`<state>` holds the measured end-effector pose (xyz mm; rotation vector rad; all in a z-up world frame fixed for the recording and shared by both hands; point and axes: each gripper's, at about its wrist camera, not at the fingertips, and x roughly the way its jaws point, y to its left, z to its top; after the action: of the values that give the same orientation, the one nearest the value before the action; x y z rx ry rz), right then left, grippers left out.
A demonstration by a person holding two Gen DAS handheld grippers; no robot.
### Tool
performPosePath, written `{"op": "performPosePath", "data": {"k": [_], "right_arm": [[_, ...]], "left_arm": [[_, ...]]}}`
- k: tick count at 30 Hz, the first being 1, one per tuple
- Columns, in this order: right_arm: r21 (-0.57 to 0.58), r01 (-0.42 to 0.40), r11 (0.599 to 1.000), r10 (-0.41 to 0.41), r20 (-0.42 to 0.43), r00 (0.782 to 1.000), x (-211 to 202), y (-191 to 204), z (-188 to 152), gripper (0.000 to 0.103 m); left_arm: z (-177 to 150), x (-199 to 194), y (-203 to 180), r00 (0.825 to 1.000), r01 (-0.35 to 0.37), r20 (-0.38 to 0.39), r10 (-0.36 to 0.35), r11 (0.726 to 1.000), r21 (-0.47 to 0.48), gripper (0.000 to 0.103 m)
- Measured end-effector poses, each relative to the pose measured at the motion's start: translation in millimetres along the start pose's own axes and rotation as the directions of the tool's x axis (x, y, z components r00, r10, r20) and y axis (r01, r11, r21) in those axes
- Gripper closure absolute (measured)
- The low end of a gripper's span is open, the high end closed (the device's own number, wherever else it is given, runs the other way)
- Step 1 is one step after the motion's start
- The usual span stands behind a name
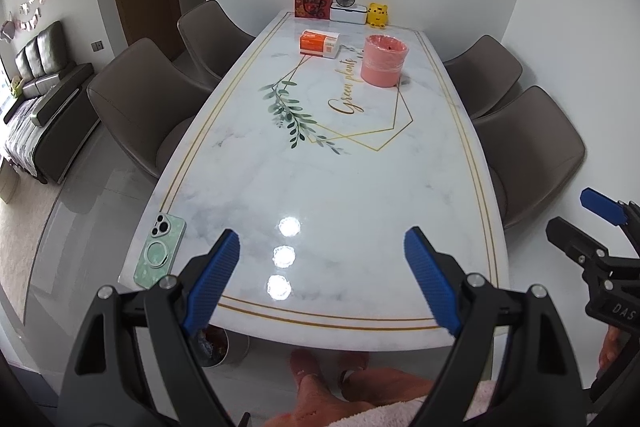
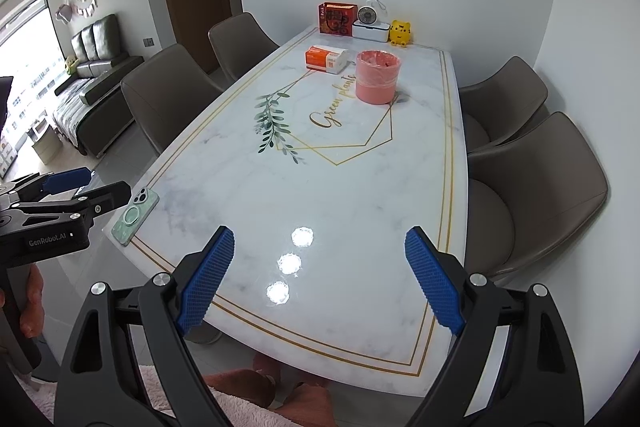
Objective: Collect trash
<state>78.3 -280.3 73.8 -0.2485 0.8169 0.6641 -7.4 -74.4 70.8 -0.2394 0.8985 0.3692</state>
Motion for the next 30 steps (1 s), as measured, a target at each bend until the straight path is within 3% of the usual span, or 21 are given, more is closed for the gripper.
{"op": "performPosePath", "data": {"k": [24,30], "right_arm": [[0.000,0.004,1.000,-0.004,-0.003,1.000,2.3,-1.3,4.7,0.019],[-0.002,0.002,1.000,-0.002,-0.006,1.000,4.6,-1.6,6.8,0.019]], "left_arm": [[5.3,5.2,-2.0,1.000,-0.027,0.007,0.027,0.999,0.037,0.019],[7.8,7.5,-1.3,1.000,0.004,0.005,-0.004,0.999,0.035,0.019]]}}
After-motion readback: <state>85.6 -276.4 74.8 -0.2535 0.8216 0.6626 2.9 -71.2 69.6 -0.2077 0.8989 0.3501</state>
